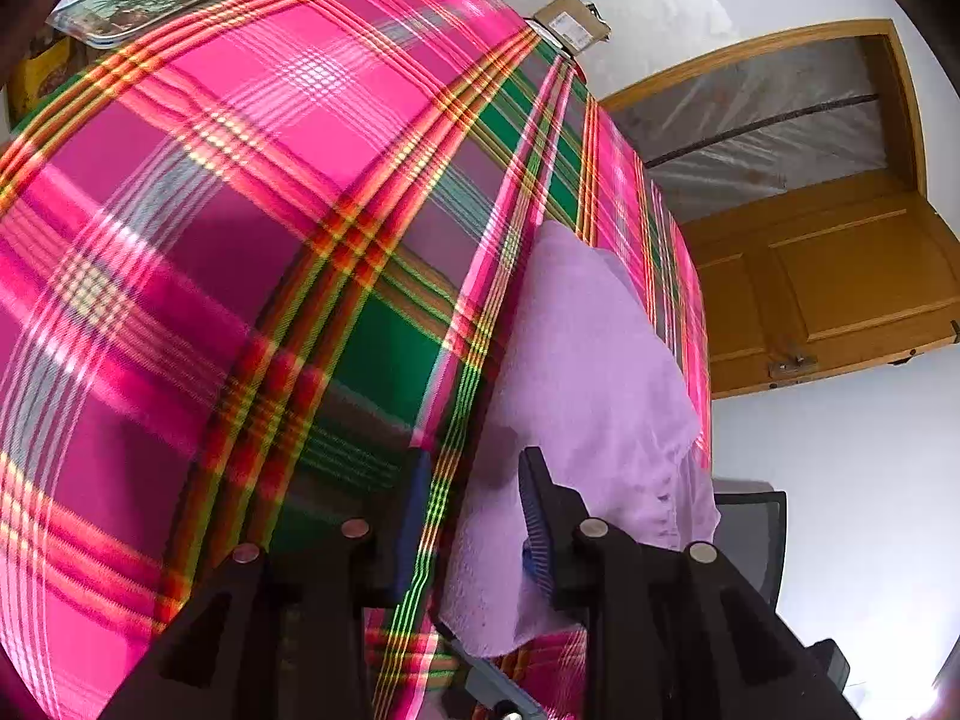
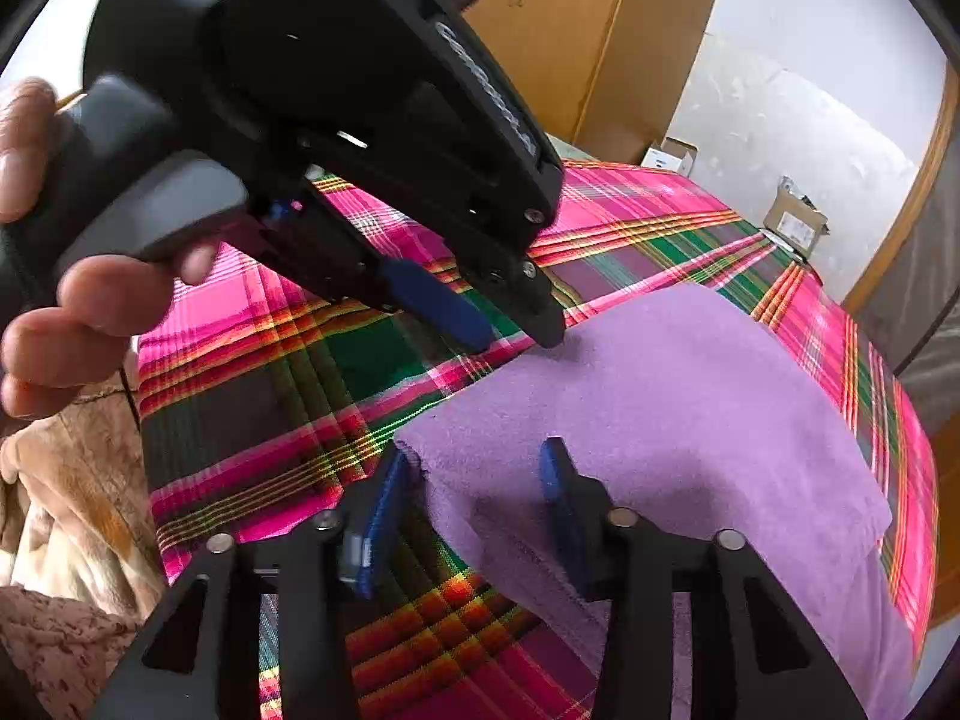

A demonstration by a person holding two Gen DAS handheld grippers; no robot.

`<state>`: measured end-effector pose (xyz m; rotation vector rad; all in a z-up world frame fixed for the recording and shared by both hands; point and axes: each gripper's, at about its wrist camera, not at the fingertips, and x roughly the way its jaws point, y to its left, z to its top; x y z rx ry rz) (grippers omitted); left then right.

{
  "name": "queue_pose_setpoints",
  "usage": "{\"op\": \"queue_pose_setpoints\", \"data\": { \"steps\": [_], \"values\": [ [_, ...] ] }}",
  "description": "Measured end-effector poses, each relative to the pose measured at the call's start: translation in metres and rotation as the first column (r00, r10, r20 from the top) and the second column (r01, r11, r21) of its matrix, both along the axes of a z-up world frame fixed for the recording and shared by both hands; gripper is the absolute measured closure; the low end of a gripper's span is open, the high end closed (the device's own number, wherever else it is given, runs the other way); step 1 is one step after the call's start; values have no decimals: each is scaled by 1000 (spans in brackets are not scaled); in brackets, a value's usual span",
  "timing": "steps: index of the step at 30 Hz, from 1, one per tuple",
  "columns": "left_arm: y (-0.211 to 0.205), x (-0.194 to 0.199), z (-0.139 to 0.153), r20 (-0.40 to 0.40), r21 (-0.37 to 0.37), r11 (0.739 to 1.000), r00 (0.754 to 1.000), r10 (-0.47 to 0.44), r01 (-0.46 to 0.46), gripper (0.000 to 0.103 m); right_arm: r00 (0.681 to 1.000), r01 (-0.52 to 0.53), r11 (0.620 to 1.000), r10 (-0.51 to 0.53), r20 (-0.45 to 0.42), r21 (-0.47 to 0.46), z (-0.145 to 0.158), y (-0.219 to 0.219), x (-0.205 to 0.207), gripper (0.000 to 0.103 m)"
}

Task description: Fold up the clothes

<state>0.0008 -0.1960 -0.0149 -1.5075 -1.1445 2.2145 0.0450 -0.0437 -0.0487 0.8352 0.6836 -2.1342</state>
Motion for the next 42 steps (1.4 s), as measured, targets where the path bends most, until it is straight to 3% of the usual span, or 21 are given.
{"op": "queue_pose_setpoints", "data": {
  "steps": [3, 5, 6, 9, 17, 26, 34, 37, 42],
  "values": [
    [-1, -5, -3, 3, 11, 1000, 1000, 6, -6, 72, 1000, -6, 1000, 5, -8, -9, 3, 1, 4, 74],
    [0, -8, -5, 1, 25, 1000, 1000, -1, 1, 71, 999, -10, 1000, 10, -32, -14, 5, 2, 9, 89],
    [1, -9, -6, 0, 38, 999, 1000, -8, 8, 71, 998, -9, 1000, 8, -56, -18, 6, 4, 13, 91],
    [3, -11, -9, -4, 89, 996, 1000, -21, 21, 64, 995, -8, 1000, 6, -96, -27, 10, 7, 21, 92],
    [3, -20, -14, 16, 140, 990, 1000, 2, -4, 62, 991, -6, 997, -5, -137, -80, 23, 17, 31, 93],
    [19, -58, -21, 7, 207, 976, 997, -76, 73, 63, 991, -14, 996, 2, -133, -88, 26, 14, 40, 93],
    [16, -68, -17, -47, 210, 974, 996, -72, 80, 91, 992, -17, 996, 5, -129, -89, 28, 12, 38, 93],
    [15, -67, -8, -102, 178, 979, 992, -79, 96, 93, 992, -18, 996, 7, -128, -90, 29, 11, 38, 93],
    [8, -69, -3, -123, 190, 977, 990, -74, 97, 93, 991, -20, 996, 8, -131, -87, 27, 8, 30, 93]
  ]
}}
